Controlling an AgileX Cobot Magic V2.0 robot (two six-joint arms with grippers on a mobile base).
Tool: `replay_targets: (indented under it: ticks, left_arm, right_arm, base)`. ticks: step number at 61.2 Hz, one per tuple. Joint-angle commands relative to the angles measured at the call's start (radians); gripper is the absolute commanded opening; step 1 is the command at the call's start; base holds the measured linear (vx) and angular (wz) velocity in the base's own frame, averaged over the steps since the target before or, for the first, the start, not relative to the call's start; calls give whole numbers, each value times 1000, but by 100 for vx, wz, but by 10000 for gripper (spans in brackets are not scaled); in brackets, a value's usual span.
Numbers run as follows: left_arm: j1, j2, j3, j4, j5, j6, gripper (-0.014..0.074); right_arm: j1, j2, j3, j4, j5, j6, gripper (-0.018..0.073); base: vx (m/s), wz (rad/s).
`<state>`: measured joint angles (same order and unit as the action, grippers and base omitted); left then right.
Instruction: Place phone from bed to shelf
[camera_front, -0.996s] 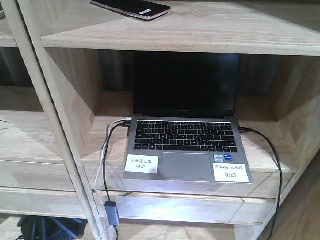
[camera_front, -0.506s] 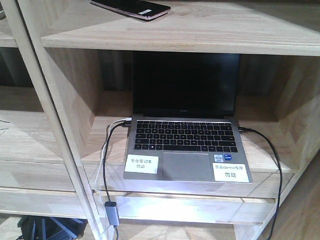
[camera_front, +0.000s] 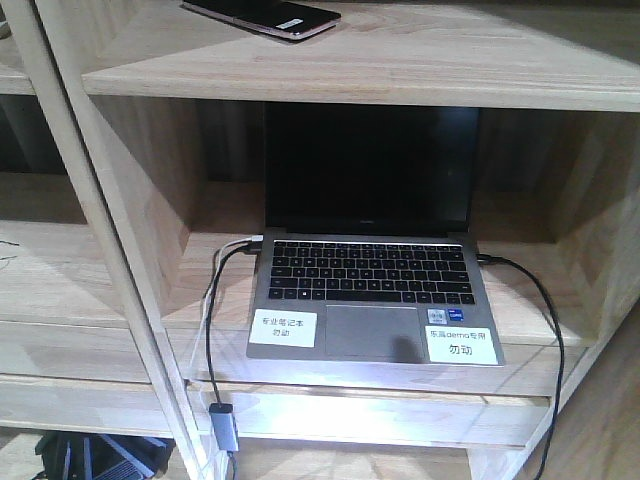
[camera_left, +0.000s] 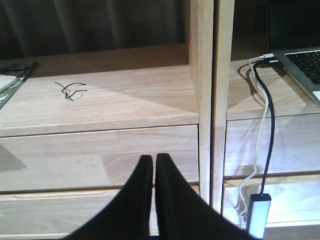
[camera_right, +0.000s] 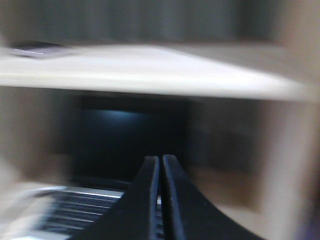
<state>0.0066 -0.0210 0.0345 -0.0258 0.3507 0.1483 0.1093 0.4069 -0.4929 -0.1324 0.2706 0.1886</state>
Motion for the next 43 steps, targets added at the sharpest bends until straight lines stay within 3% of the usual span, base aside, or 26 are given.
replay_targets:
  ticks: [1, 17, 43]
  left_arm:
    - [-6, -4, -23, -9, -73, -6, 1]
    - [-6, -4, -23, -9, -73, -6, 1]
    - [-6, -4, -23, -9, -73, -6, 1]
  right_arm:
    - [-78, -41, 41, -9, -69, -8, -5]
    - [-183, -217, 267, -10, -78, -40, -5]
    - [-182, -429, 525, -9, -201, -44, -5]
  base:
    - [0, 0]
    - [0, 0]
    - [0, 0]
